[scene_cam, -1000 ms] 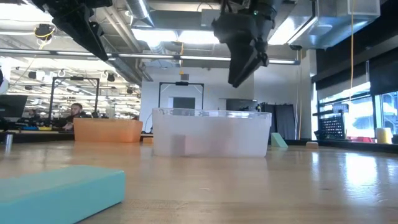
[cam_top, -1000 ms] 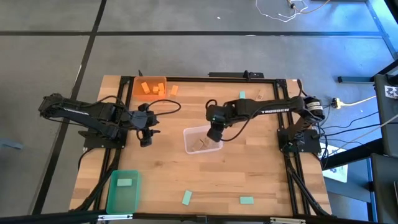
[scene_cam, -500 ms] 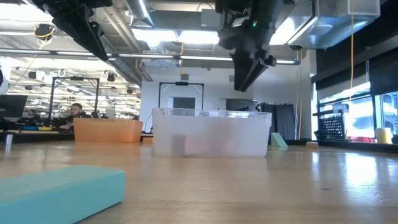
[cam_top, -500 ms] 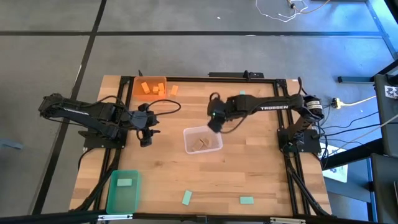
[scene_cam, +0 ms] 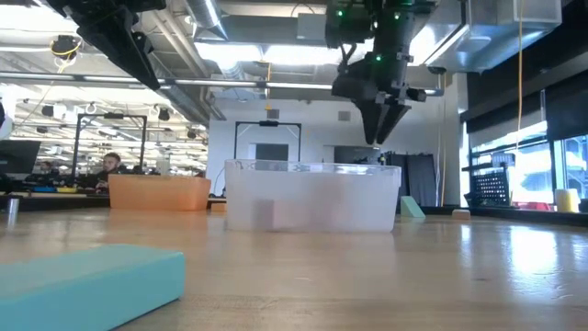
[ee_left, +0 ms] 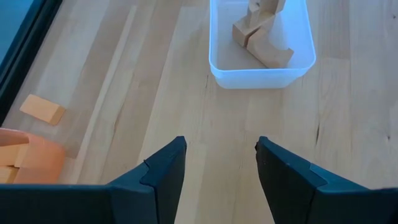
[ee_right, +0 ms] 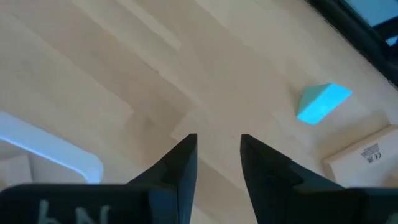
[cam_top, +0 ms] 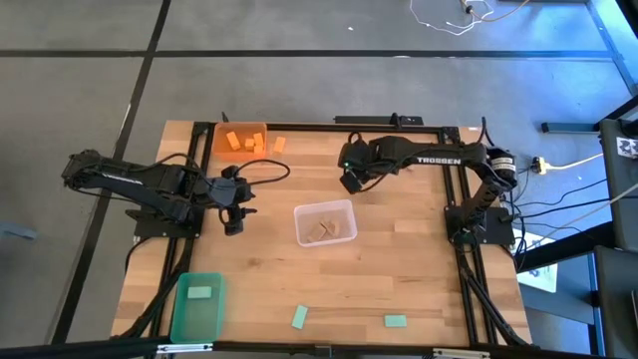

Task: Sort & place blocks by color
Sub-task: Put the blue block into the green bin

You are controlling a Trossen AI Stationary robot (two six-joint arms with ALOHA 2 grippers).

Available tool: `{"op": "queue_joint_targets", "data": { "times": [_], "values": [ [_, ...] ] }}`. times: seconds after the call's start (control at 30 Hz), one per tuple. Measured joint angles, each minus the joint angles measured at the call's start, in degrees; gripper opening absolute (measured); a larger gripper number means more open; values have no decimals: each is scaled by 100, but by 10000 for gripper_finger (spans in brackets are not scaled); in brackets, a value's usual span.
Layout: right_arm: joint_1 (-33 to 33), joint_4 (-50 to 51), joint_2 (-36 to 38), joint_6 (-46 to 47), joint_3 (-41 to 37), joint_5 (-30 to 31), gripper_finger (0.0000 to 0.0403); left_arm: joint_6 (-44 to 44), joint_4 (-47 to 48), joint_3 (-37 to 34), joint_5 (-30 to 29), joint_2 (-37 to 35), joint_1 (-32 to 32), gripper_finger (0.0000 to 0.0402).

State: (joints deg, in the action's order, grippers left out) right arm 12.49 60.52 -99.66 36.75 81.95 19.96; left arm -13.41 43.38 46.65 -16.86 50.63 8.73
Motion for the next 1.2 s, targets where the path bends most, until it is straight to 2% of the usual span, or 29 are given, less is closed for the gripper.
{"op": "queue_joint_targets", "data": {
  "times": [0.2,0.3,0.5,0.63,0.87,1.2],
  "values": [
    [488,100,0,-513,0,-355,134,2,0,0,0,0,-1,185],
    [742,140,0,-397,0,-478,136,2,0,0,0,0,-1,184],
    [1075,124,0,-605,0,-617,110,4,2,0,-1,0,1,185],
    [1256,213,-4,-1005,0,-1153,112,36,2,0,-2,0,-1,184],
    [1491,240,-4,-1154,0,-1193,154,46,4,0,-2,0,-2,185],
    [2140,170,-4,-696,-16,-984,224,44,80,0,-1,0,-1,185]
  ]
}}
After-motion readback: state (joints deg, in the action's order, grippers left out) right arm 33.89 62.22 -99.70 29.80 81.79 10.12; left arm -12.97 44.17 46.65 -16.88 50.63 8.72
